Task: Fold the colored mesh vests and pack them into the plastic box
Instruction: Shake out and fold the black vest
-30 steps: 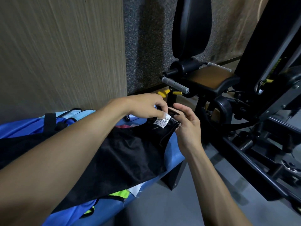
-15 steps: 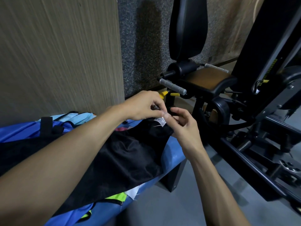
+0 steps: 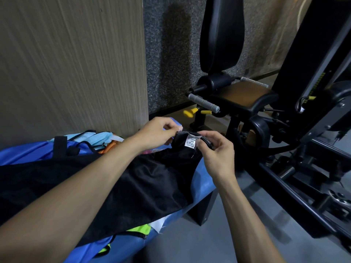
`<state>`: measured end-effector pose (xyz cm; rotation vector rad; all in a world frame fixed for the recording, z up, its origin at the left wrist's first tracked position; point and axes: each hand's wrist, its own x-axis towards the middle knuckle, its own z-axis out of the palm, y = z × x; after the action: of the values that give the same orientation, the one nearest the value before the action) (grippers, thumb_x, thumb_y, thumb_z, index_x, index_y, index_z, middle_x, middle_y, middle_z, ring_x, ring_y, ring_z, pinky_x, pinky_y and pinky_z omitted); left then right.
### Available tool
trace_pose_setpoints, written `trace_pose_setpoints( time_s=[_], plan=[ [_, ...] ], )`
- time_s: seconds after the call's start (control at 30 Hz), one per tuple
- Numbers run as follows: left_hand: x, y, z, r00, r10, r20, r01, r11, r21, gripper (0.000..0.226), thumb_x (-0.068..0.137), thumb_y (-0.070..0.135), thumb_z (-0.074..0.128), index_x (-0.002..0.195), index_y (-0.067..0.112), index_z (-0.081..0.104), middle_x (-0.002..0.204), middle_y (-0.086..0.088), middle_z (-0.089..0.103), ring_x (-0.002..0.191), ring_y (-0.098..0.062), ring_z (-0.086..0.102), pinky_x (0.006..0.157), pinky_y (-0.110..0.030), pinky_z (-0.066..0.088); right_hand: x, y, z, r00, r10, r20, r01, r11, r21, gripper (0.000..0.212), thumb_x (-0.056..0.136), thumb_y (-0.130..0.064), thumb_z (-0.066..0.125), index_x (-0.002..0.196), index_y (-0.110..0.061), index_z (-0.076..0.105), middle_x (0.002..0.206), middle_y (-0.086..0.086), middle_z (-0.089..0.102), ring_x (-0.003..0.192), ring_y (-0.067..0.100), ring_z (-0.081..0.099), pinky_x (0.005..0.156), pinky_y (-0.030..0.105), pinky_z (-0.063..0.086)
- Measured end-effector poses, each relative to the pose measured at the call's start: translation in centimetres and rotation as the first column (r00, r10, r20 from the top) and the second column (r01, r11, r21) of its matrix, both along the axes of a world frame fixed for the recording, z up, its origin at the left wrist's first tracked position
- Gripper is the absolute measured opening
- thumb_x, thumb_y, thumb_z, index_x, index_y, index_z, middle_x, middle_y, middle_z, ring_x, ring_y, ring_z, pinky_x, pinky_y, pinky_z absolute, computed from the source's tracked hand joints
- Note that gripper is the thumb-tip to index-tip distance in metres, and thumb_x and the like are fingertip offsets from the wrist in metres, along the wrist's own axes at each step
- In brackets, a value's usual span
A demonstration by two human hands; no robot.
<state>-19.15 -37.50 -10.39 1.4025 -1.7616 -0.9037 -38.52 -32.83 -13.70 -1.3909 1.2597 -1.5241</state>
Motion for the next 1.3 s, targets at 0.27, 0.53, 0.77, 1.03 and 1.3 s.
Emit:
trace_pose_setpoints(
  time_s=[0.27, 0.53, 0.77, 1.03, 1.3],
  plan=[
    [-0.4, 1.2, 0.1, 0.998, -0.043, -0.044, 0.046, 0.997, 0.064, 0.061, 0.096, 0.062, 0.055, 0.096, 0.002, 0.071, 0.076, -0.003, 0.050, 0.056, -0.011, 0.039, 0.050, -0.013, 0.036, 0.5, 0.1, 0.0, 1.000, -0.004, -0.009, 0.004, 1.000, -0.029, 0.019, 0.089, -0.002, 0.072, 0.095, -0.019, 0.077, 0.086, -0.004, 0.077, 0.085, 0.012, 0.073, 0.079, 0.024, 0.056],
    [-1.8, -0.1, 0.3, 0.957, 0.139, -0.256, -0.124, 0.989, 0.075, 0.018, 0.092, 0.030, 0.075, 0.078, 0.020, 0.073, 0.078, -0.001, 0.073, 0.073, -0.010, 0.064, 0.076, -0.030, 0.048, 0.6, 0.3, 0.3, 0.997, -0.070, -0.032, 0.070, 0.998, -0.002, 0.015, 0.086, -0.006, 0.074, 0.090, -0.020, 0.076, 0.082, -0.004, 0.076, 0.081, 0.014, 0.073, 0.077, 0.029, 0.057],
    [-2.9, -0.3, 0.7, 0.919, 0.175, -0.352, -0.092, 0.966, 0.240, 0.012, 0.086, 0.016, 0.081, 0.089, 0.021, 0.071, 0.094, -0.005, 0.072, 0.087, -0.020, 0.068, 0.080, -0.035, 0.057, 0.8, 0.4, 0.4, 0.988, -0.146, -0.048, 0.150, 0.986, 0.067, 0.014, 0.082, -0.012, 0.071, 0.082, -0.025, 0.074, 0.072, -0.008, 0.072, 0.068, 0.010, 0.066, 0.067, 0.028, 0.052],
    [-3.2, -0.8, 0.5, 0.933, 0.211, -0.290, -0.163, 0.970, 0.181, 0.018, 0.084, 0.011, 0.082, 0.087, 0.021, 0.068, 0.081, -0.003, 0.069, 0.073, -0.015, 0.065, 0.069, -0.028, 0.053, 1.6, 0.3, 0.7, 0.985, -0.167, -0.041, 0.170, 0.981, 0.088, 0.013, 0.082, -0.013, 0.067, 0.076, -0.025, 0.070, 0.070, -0.008, 0.070, 0.063, 0.003, 0.058, 0.064, 0.024, 0.046],
    [-3.2, -0.8, -0.3, 0.967, 0.125, -0.222, -0.084, 0.979, 0.186, 0.007, 0.098, 0.031, 0.067, 0.095, 0.032, 0.073, 0.099, 0.007, 0.072, 0.100, -0.015, 0.065, 0.093, -0.032, 0.053, 1.7, 0.0, 0.8, 0.988, -0.155, -0.026, 0.157, 0.986, 0.063, 0.014, 0.082, -0.012, 0.065, 0.075, -0.024, 0.068, 0.072, 0.002, 0.069, 0.063, 0.014, 0.054, 0.062, 0.034, 0.044]
  ],
)
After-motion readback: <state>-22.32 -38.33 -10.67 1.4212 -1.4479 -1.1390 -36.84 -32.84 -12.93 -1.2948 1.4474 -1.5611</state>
